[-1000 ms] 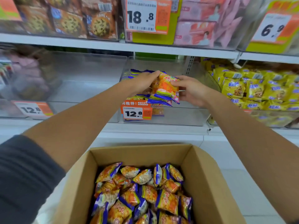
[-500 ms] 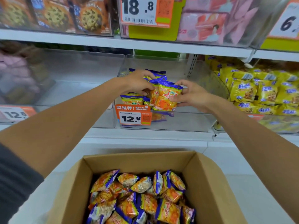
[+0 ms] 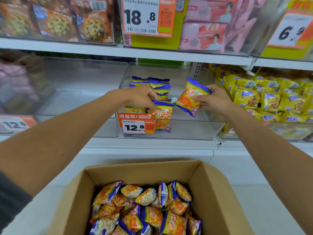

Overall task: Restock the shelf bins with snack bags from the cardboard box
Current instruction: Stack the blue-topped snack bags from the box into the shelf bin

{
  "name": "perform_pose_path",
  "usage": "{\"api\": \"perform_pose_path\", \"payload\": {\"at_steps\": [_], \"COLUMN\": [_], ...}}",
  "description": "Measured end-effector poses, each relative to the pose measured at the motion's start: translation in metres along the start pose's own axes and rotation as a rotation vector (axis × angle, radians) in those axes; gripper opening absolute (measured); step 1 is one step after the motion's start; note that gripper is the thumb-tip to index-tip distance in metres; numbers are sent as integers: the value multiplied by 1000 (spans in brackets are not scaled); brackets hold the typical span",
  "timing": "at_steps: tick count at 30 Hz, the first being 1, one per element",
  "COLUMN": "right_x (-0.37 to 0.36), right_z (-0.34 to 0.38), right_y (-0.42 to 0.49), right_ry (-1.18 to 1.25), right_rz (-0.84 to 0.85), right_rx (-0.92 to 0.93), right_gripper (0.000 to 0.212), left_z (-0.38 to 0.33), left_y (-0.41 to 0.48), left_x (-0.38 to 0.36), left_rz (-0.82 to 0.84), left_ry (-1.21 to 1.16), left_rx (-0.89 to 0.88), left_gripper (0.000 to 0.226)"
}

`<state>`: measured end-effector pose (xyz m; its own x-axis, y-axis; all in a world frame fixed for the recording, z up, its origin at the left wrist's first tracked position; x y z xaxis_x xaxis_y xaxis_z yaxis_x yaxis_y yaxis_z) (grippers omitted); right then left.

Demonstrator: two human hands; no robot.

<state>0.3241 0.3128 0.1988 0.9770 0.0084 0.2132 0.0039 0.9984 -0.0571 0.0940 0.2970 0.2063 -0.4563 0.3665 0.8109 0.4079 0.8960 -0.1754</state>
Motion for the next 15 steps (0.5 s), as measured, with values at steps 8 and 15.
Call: {"api": "perform_pose_path", "payload": {"at_steps": [8,15], "right_x": [-12,-12], "right_z": [-10,-15], "right_y": [7,11], "right_ry": [-83,-71], "right_rz": [-52,-61], "right_rx": [-3,-24], "right_gripper": [45,45], "left_z": [-5,-10], "left_y": [11,22], "left_x": [-10,-29], "left_rz": [35,212], "left_ry": [94,96], "left_rx": [-4,65], "left_gripper": [12,31]}}
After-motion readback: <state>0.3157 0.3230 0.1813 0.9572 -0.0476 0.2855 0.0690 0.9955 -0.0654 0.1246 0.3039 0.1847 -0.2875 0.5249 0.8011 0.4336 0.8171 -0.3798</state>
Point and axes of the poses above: each hand's wrist, its own y-axis towards the middle knuckle, its own x-axis out of the back of the hand, z = x × y, the point moved 9 cm from there along y, towards the middle knuckle, and after that the axes turned 3 degrees about z, right-handed, at the moved point
